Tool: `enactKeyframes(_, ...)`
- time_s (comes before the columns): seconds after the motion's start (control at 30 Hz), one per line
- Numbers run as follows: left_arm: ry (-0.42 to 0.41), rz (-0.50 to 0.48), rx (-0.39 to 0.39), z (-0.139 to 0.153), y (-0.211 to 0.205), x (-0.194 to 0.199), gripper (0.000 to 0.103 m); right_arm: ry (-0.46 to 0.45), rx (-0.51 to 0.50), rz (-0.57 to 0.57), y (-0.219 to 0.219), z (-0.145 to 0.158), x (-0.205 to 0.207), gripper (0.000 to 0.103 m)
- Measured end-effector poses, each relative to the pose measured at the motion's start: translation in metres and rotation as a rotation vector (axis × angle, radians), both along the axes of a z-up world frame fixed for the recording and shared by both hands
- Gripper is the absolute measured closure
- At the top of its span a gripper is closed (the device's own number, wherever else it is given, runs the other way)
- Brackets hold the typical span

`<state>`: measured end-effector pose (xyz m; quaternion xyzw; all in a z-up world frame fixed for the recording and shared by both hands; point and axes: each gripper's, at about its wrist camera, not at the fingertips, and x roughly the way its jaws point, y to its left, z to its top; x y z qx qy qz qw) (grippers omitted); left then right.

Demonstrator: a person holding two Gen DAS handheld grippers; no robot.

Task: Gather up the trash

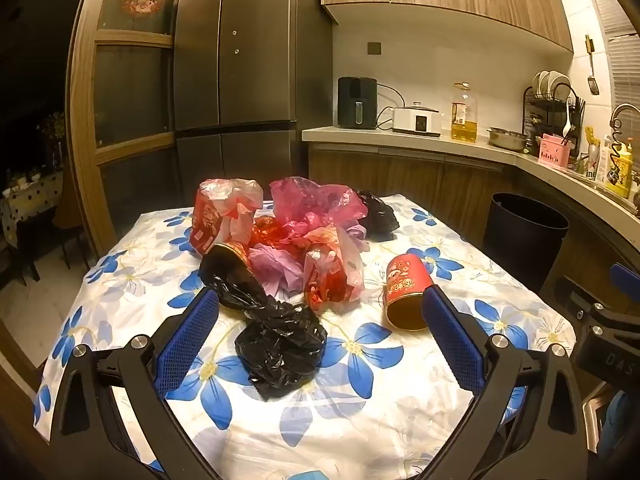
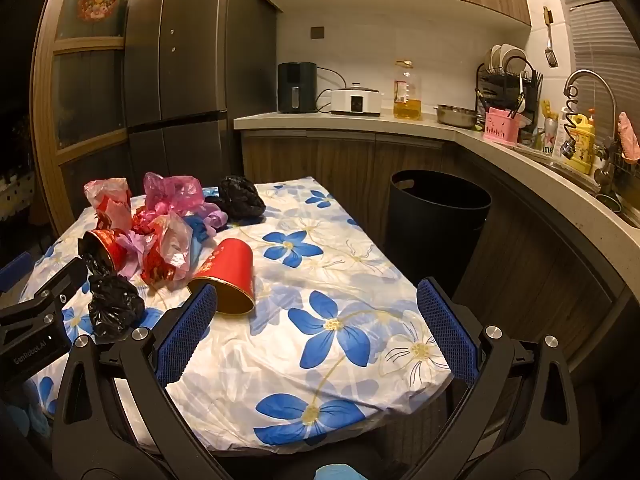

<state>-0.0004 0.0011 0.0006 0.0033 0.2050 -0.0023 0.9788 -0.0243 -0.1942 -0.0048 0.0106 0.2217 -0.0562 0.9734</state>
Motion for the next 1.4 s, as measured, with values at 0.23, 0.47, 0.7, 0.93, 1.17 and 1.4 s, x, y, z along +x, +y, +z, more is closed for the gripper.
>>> enactKeyframes(0.23, 0.002, 0.0, 0.008, 0.0007, -0.001, -0.0006, 0.005, -0.002, 0.003, 0.003, 0.0005, 0.0001, -0.0004, 0.004)
enactKeyframes(0.47, 0.005, -0.008, 0.009, 0.0027, -0.0074, 0.001, 0.005, -0.001, 0.003, 0.001, 0.001, 0.0001, -0.0006, 0.004)
enactKeyframes(0.7, 0.004, 0.001, 0.005, -0.0003, -0.0043, -0.0024, 0.005, -0.001, 0.004, 0.001, 0.0014, -0.0001, -0.0005, 0.004)
enactKeyframes(0.93, 0.006, 0.003, 0.004, -0.002, -0.004, -0.0008, 0.005, 0.001, 0.004, 0.001, 0.002, -0.0005, -0.0002, 0.004)
enactKeyframes(1.17, 0.006, 0.002, 0.002, -0.0011, -0.0043, -0.0012, 0.005, 0.001, 0.004, 0.001, 0.0021, -0.0005, -0.0007, 0.004)
enactKeyframes(1.4, 0.008, 0.002, -0.001, -0.0042, -0.0028, -0.0024, 0.005, 0.002, 0.004, 0.001, 0.0022, -0.0006, -0.0009, 0.004)
